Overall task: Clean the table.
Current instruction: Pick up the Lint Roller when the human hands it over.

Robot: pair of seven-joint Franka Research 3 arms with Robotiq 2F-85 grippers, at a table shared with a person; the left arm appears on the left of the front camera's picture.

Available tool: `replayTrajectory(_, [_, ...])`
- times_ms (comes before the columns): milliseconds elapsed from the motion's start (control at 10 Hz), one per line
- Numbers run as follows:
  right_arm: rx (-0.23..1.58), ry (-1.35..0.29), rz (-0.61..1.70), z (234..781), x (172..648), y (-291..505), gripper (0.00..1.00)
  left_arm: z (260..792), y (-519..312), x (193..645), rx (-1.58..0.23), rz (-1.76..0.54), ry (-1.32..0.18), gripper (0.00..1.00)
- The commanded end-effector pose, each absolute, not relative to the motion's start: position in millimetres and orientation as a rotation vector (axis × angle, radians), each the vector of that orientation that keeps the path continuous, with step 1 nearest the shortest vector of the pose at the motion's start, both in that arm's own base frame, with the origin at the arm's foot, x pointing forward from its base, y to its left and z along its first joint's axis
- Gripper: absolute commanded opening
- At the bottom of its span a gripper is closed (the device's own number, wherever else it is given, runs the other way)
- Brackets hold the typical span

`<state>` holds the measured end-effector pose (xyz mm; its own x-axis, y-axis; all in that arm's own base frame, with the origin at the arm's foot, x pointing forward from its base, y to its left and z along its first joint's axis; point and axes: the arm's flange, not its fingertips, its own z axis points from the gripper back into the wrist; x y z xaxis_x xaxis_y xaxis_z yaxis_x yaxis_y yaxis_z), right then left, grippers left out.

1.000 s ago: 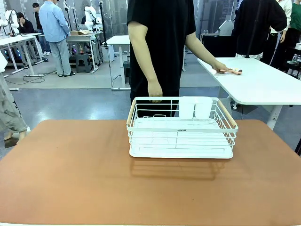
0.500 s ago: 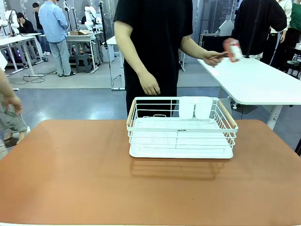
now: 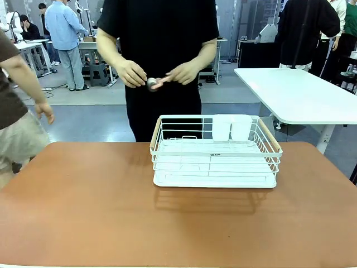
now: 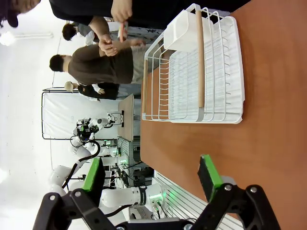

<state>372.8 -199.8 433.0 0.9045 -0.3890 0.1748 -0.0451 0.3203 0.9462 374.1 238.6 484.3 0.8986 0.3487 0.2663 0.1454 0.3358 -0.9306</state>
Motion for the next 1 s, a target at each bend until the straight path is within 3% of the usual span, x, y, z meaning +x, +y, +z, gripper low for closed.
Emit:
replayTrajectory(0, [1.241, -0.410, -0.233, 434.8, 372.6, -199.5, 1.00, 484.7, 240.0, 373.0, -1.240, 0.138, -0.469, 1.00])
replayTrajectory(900, [1.241, -0.410, -0.233, 434.8, 372.6, -199.5, 1.00, 484.7, 240.0, 373.0, -1.240, 0.138, -0.469, 1.00])
